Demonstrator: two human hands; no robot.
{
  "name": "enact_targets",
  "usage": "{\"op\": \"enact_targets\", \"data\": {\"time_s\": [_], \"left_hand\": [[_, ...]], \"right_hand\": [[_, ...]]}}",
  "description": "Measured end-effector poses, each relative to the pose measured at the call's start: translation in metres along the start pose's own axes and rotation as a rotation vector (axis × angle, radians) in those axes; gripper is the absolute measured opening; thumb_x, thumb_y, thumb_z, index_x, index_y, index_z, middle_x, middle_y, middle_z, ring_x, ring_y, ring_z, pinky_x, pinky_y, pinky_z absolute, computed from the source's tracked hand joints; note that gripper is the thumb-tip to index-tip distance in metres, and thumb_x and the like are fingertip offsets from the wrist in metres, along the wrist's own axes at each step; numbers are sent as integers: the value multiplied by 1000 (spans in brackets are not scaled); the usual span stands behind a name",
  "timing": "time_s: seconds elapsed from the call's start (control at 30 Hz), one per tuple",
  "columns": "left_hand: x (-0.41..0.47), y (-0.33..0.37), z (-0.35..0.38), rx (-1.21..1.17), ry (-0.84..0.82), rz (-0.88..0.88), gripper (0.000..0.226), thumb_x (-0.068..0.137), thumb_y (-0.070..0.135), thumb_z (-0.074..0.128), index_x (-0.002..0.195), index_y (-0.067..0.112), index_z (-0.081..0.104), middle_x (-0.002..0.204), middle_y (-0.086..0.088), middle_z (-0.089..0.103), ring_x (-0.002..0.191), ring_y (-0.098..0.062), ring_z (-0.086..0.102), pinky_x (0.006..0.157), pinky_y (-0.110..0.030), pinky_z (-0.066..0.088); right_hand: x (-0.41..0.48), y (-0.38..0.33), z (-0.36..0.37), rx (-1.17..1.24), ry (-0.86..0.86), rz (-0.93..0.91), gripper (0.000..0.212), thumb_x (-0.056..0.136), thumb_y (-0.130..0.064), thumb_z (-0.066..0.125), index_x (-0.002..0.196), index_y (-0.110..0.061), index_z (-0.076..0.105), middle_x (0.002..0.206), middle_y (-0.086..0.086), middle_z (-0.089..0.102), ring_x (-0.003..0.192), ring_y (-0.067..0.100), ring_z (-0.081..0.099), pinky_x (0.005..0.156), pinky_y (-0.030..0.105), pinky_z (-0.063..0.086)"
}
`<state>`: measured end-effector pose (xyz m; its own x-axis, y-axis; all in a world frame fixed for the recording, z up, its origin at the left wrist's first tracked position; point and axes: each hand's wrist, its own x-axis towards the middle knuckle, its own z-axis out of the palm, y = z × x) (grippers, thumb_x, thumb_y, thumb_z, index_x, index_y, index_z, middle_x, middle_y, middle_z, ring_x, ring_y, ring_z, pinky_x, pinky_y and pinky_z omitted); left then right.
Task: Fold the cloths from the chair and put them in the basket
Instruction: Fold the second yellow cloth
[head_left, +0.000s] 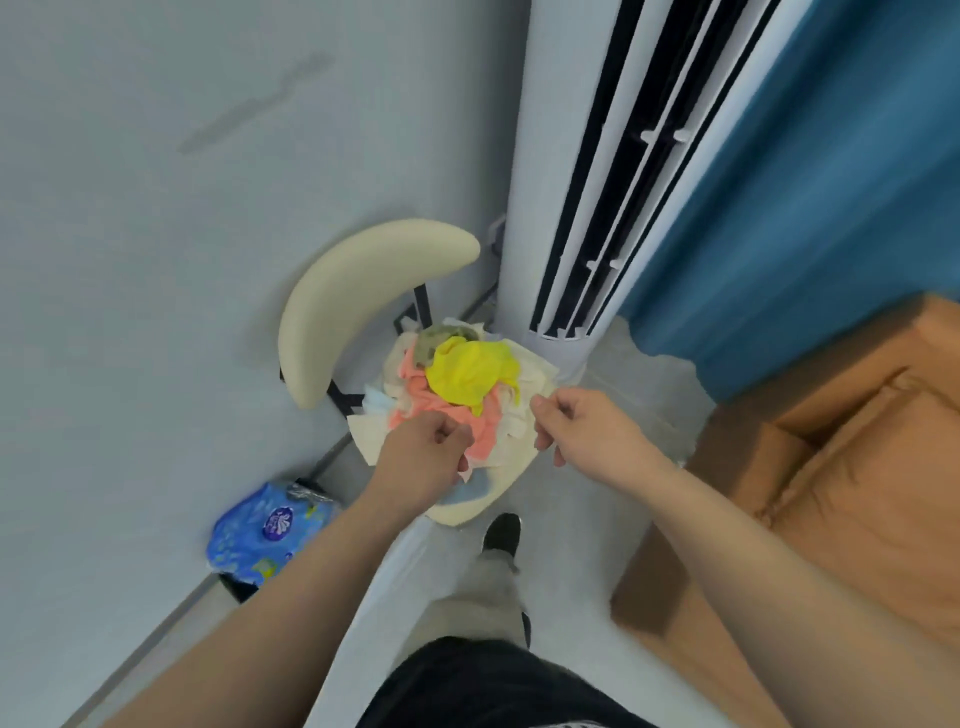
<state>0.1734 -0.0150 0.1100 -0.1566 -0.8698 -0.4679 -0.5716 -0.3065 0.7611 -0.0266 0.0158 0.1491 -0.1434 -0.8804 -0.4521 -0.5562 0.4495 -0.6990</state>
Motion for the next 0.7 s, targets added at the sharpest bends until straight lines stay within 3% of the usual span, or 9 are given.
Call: {"op": "enact_targets", "data": {"time_s": [0.17,0.33,0.43,0.57,0.7], "left_hand": [[74,4,13,8,28,-100,21,96,25,60,81,12,68,65,4,71,59,-14,63,79,-41,58],[128,11,19,30,57,-218,19,94,25,59,88,11,70,71,3,74,64,-13,69,74,-33,56],[147,13,25,29,66,-272,20,93,24,59,85,9,69,70,2,74,63,-14,69,68,-29,54],[168,16,37,30,74,-358,21,93,23,60,83,6,69,72,1,75,69,-19,71,71,-34,57],[180,17,58,-19,155,-459,26,90,19,59,83,-4,69,75,-10,76,74,-29,73,76,-46,60]], "right_hand": [[82,-3,-22,-128,-82,-26,41,104,-41,50,85,-7,64,79,-2,75,55,7,61,62,27,50],[146,-4,-43,-270,-233,-36,38,103,-44,50,82,-15,62,78,-2,74,63,16,64,69,36,54],[181,-4,-52,-284,-291,-44,36,103,-42,51,76,-20,59,78,-1,75,57,12,60,70,37,55],[227,0,-56,-352,-388,-71,34,103,-39,52,78,-19,63,78,-3,74,60,12,61,76,38,57],[274,14,-56,-465,-523,-142,36,102,-38,51,85,-10,67,83,2,74,74,24,68,81,44,57]]}}
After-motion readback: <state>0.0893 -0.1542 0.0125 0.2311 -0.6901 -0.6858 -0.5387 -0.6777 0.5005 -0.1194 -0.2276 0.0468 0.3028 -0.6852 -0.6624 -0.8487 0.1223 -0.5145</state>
